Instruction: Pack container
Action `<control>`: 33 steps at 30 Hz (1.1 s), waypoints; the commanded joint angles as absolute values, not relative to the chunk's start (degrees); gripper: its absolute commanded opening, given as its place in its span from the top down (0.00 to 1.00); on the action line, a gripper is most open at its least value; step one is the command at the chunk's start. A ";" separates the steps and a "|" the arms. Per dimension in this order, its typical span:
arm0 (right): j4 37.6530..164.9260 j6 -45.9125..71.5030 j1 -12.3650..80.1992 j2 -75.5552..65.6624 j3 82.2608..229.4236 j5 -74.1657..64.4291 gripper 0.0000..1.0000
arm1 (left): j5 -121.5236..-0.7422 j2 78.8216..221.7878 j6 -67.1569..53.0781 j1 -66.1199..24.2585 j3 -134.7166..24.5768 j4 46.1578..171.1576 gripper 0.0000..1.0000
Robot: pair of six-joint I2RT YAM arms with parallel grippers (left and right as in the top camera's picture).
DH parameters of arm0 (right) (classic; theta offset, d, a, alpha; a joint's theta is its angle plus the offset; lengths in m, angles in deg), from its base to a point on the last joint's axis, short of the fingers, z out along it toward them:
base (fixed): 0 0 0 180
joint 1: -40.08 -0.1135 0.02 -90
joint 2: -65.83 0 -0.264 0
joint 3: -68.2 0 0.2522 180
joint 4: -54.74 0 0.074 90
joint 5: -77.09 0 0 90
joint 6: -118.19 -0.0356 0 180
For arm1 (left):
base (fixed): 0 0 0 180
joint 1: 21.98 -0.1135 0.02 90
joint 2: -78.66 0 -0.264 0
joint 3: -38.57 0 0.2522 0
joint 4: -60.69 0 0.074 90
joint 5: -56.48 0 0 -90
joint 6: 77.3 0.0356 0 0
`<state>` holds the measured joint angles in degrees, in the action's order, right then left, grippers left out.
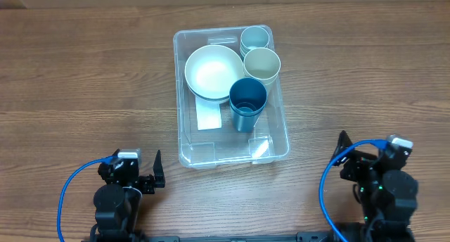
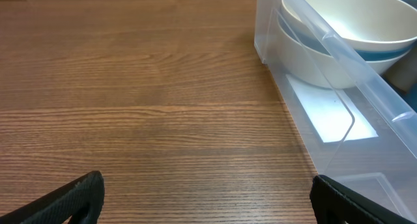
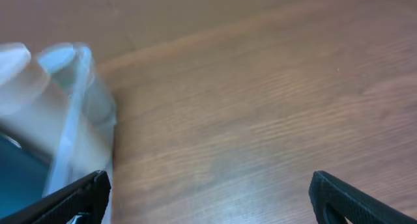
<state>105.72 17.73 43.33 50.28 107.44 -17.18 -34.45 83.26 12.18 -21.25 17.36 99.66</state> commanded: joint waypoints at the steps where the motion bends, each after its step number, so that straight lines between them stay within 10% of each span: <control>1: 102.59 17.93 42.98 51.70 100.97 -14.65 0.00 | -35.06 82.71 11.20 -21.64 17.58 99.47 0.00; 33: 101.34 17.58 43.09 65.66 90.65 -14.10 0.00 | -35.04 82.71 11.18 -21.64 17.58 99.47 0.00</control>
